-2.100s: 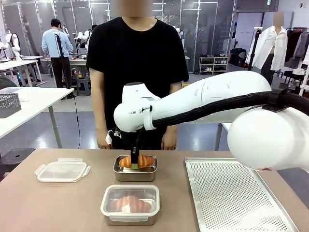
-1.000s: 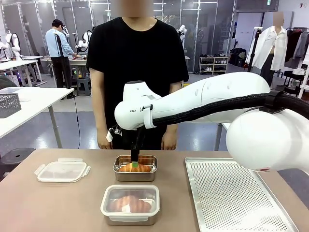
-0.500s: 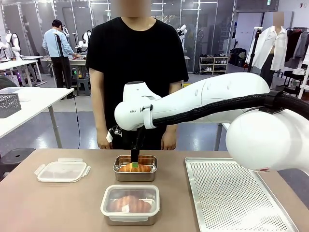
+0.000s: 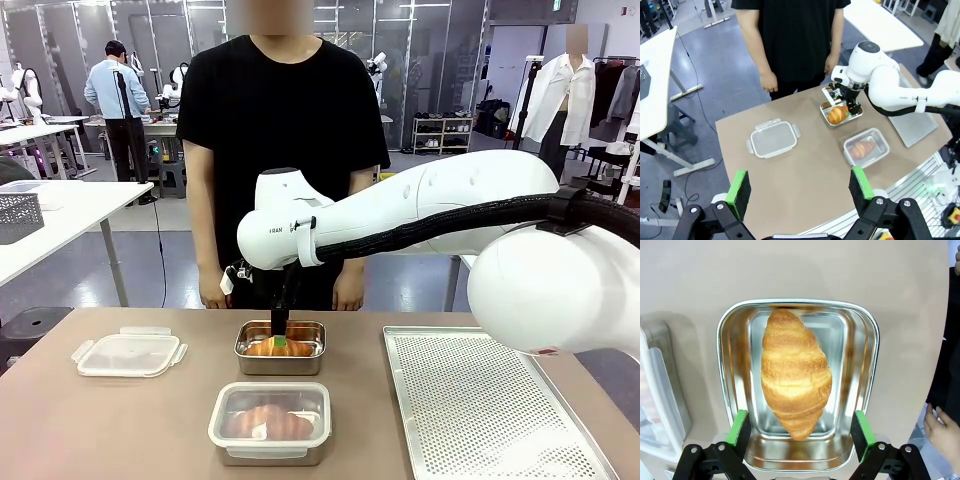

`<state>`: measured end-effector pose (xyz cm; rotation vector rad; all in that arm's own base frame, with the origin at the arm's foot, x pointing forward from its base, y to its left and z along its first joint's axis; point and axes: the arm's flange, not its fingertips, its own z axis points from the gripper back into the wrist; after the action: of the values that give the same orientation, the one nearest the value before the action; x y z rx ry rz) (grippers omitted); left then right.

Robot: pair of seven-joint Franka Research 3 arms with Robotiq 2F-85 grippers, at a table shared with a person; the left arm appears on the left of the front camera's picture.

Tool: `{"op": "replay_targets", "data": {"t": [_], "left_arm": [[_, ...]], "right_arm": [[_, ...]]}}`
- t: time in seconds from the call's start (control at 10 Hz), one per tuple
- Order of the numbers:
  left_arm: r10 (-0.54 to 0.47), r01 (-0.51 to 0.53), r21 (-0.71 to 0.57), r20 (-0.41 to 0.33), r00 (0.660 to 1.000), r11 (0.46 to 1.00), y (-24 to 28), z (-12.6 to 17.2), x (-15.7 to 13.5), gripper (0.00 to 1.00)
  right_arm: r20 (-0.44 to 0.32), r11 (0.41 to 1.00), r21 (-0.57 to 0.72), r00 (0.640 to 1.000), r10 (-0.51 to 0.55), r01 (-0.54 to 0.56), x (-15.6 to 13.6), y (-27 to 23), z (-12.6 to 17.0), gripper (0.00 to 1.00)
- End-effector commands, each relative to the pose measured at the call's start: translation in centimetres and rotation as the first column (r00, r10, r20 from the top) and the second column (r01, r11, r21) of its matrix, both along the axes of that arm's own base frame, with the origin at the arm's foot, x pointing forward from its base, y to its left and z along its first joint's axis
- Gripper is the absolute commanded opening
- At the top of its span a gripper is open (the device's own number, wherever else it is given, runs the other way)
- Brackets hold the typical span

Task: Place the bread into the airtight container.
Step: Pick up a Butter Roll and place it into an empty Airtight Container.

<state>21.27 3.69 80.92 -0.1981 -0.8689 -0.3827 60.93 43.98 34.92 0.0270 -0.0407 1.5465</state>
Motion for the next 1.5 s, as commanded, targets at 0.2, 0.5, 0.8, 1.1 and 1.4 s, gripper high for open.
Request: {"op": "replay_targets", "data": {"t": [0.2,0.5,0.8,1.1,1.4], "left_arm": [[-0.002,0.002,0.0,0.001,1.0,1.0,0.0,0.1,0.0,1.0],[-0.002,0.002,0.0,0.001,1.0,1.0,0.0,0.1,0.0,1.0],[-0.002,0.002,0.0,0.001,1.0,1.0,0.0,0.1,0.0,1.0],[-0.002,0.002,0.0,0.001,1.0,1.0,0.0,0.1,0.0,1.0],[-0.002,0.002,0.0,0.001,1.0,1.0,0.0,0.1,0.0,1.0]], "right_arm": [[0.01,1.0,0.019,1.0,-0.012,0.012,-0.9,-1.5,2.1,1.0],[0.037,0.984,0.078,0.986,-0.165,0.161,-2.8,-8.2,9.1,1.0],[0.031,0.91,0.189,0.924,-0.382,0.37,-5.6,-18.6,15.2,1.0],[0.081,0.753,0.303,0.772,-0.63,0.584,-10.2,-28.9,22.3,1.0],[0.104,0.652,0.333,0.66,-0.744,0.681,-16.3,-34.3,31.7,1.0]]}}
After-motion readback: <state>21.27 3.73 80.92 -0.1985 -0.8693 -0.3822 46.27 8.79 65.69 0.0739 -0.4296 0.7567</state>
